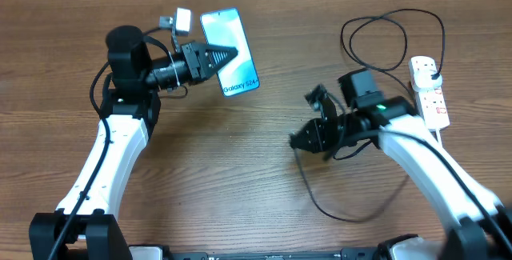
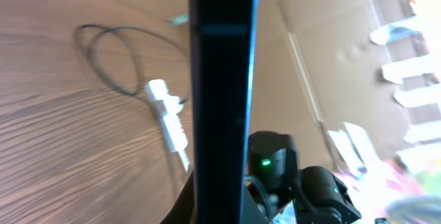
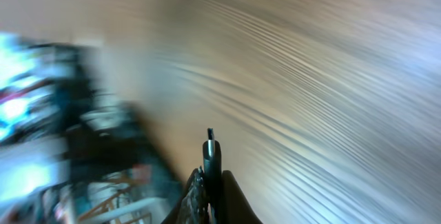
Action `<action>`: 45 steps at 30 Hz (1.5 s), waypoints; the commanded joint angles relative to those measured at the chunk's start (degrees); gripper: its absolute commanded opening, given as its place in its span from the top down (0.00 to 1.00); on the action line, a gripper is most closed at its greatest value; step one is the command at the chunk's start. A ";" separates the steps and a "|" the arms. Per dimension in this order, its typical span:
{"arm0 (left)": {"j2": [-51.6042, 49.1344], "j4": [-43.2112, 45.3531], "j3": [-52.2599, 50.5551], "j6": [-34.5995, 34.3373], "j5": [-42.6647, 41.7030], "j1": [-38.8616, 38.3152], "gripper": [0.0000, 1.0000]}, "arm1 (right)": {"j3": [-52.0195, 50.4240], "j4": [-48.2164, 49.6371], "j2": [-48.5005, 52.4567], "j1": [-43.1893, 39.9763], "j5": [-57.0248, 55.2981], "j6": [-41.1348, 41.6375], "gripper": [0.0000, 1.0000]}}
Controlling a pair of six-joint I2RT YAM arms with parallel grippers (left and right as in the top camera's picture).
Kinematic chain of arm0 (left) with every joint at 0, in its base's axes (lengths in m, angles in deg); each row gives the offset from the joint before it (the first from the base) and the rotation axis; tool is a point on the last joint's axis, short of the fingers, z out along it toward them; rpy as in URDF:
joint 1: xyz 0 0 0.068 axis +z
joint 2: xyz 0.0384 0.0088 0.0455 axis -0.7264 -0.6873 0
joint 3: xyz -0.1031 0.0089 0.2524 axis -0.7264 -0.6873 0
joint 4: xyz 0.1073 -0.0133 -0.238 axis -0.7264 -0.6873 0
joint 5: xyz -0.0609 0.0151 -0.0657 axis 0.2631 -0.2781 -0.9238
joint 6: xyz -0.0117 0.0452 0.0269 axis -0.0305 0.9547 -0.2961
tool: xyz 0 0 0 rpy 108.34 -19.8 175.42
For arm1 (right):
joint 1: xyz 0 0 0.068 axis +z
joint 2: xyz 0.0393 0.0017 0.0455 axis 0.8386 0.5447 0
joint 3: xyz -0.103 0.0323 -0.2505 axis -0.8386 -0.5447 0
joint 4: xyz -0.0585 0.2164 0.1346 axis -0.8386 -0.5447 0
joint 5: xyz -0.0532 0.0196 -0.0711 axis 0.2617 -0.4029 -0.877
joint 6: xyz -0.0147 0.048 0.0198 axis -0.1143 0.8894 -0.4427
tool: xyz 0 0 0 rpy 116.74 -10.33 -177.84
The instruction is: Plug charger to phone and switch on socket
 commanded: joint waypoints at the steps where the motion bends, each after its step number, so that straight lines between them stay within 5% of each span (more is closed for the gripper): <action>1: 1.18 9.73 0.96 -14.53 -7.50 -0.87 0.96 | 1.62 3.13 -4.28 -0.11 22.93 -4.26 0.96; 5: 1.18 19.41 0.96 -21.40 -7.85 -3.28 0.96 | 1.62 12.17 -4.83 -0.09 32.09 1.42 0.96; 15: 1.16 20.02 0.96 -23.58 -6.80 -5.51 0.96 | 1.62 34.84 -4.79 -0.09 32.30 22.71 0.96; 45: 1.16 20.20 0.96 -22.95 -4.13 -7.72 0.96 | 1.57 33.79 -4.79 0.83 26.73 26.25 0.96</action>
